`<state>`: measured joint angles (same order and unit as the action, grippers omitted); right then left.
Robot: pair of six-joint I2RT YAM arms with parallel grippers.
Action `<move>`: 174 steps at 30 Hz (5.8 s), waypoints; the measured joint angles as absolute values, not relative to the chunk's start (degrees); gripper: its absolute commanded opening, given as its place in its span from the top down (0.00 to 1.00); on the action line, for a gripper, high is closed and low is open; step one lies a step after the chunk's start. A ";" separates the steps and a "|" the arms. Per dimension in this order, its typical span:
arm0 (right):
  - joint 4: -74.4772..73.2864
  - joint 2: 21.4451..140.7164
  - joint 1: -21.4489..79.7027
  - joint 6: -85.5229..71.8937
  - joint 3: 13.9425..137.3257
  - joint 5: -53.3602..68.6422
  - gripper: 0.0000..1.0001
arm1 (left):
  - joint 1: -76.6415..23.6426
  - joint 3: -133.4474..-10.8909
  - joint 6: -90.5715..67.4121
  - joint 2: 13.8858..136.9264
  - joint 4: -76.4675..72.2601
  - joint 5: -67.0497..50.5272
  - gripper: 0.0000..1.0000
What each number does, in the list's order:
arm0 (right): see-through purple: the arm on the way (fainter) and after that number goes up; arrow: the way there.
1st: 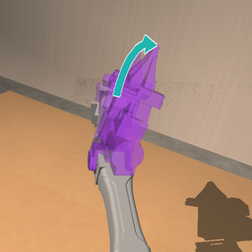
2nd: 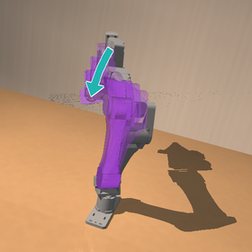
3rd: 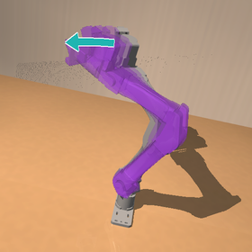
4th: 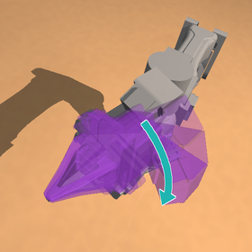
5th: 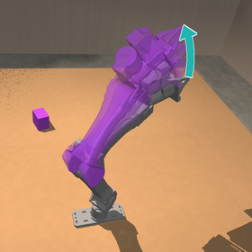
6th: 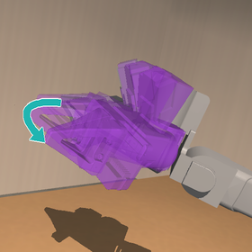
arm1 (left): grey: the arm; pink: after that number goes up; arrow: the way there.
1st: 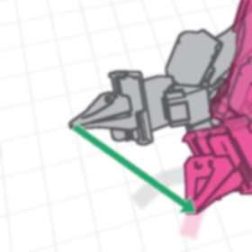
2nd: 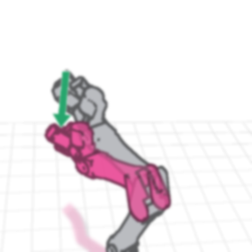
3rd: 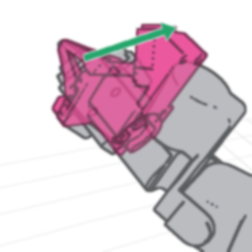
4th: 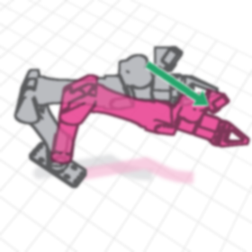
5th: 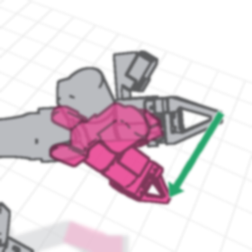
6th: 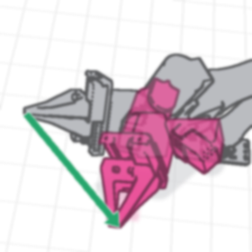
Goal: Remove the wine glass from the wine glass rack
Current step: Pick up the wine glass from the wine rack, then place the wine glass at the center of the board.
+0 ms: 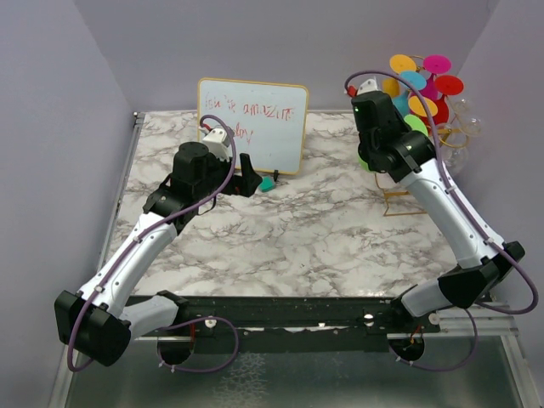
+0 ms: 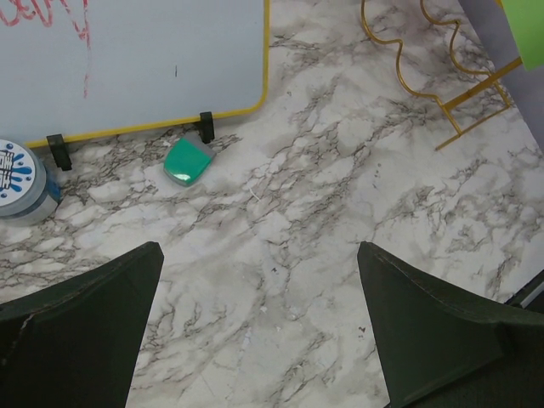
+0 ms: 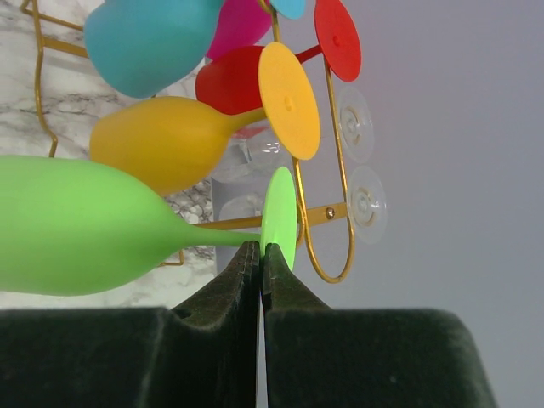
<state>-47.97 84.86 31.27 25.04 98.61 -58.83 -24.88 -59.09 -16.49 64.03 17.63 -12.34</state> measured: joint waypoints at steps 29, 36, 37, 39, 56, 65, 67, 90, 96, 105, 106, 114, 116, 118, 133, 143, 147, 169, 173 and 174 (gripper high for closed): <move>-55.31 90.08 40.66 4.34 106.52 -43.16 0.99 | -24.88 -55.44 -23.73 57.36 16.93 -0.75 0.01; -53.60 90.13 40.82 -5.89 103.22 -34.63 1.00 | -24.88 -53.15 -25.65 55.33 14.35 -3.18 0.01; -53.23 90.11 40.82 -6.74 102.72 -33.85 1.00 | -24.88 -52.64 -25.98 54.76 13.58 -4.05 0.01; -52.12 90.11 40.82 -8.71 101.23 -32.14 0.99 | -24.88 -51.57 -26.81 53.54 12.08 -5.98 0.01; -40.58 84.95 40.82 -21.26 88.88 -20.32 0.99 | -24.88 -47.72 -32.47 52.38 3.88 -18.72 0.07; -36.10 82.87 40.80 -26.68 82.91 -15.99 1.00 | -24.88 -47.33 -33.65 52.40 3.27 -20.40 0.02; -35.33 82.43 40.69 -28.16 81.54 -15.38 1.00 | -24.88 -47.33 -33.56 52.36 3.38 -20.34 0.01; -27.03 81.58 36.75 -34.83 73.47 0.75 1.00 | -24.88 -53.49 -25.04 51.18 12.95 -19.53 0.26; -25.93 80.51 36.71 -35.03 71.33 3.42 0.99 | -24.88 -53.78 -24.14 53.93 13.08 -23.59 0.40; -23.14 79.05 35.92 -35.55 70.04 5.82 1.00 | -24.88 -55.72 -22.79 56.90 15.31 -27.81 0.64; -22.83 79.00 35.86 -35.57 69.95 6.13 1.00 | -24.88 -56.18 -22.59 57.23 15.68 -28.12 0.67; -20.73 78.85 35.07 -35.90 68.53 8.29 1.00 | -24.88 -57.87 -21.65 57.98 17.06 -29.39 0.79; -20.51 78.63 34.74 -36.05 67.90 8.82 0.99 | -24.88 -57.87 -21.61 57.95 17.45 -29.36 0.87; -20.14 78.32 34.61 -36.25 67.26 9.32 0.99 | -24.88 -57.95 -21.65 57.98 17.85 -29.36 0.97; -17.34 77.82 34.00 -38.37 65.80 12.25 0.71 | -25.23 -59.70 -21.47 58.04 18.90 -29.39 1.00; -17.52 77.30 34.00 -38.96 65.41 12.10 0.44 | -25.15 -64.73 -18.92 61.30 25.06 -26.65 1.00; -19.66 77.12 34.00 -38.24 66.06 10.81 0.37 | -25.15 -66.59 -18.11 62.70 28.16 -24.58 1.00; -33.36 78.63 34.00 -29.02 84.93 9.34 0.11 | -25.15 -72.31 -15.49 73.67 45.19 -7.14 1.00; -31.83 77.25 34.00 -29.93 83.50 10.72 0.03 | -25.15 -72.64 -14.94 75.83 46.41 -4.64 1.00; -31.51 76.66 34.00 -30.06 82.96 10.87 0.03 | -25.15 -72.79 -14.66 76.47 46.48 -4.27 1.00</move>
<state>-31.51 76.66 34.00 -30.06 82.96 10.87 -25.15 -72.79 -14.66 76.47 46.48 -4.27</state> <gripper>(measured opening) 0.943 0.015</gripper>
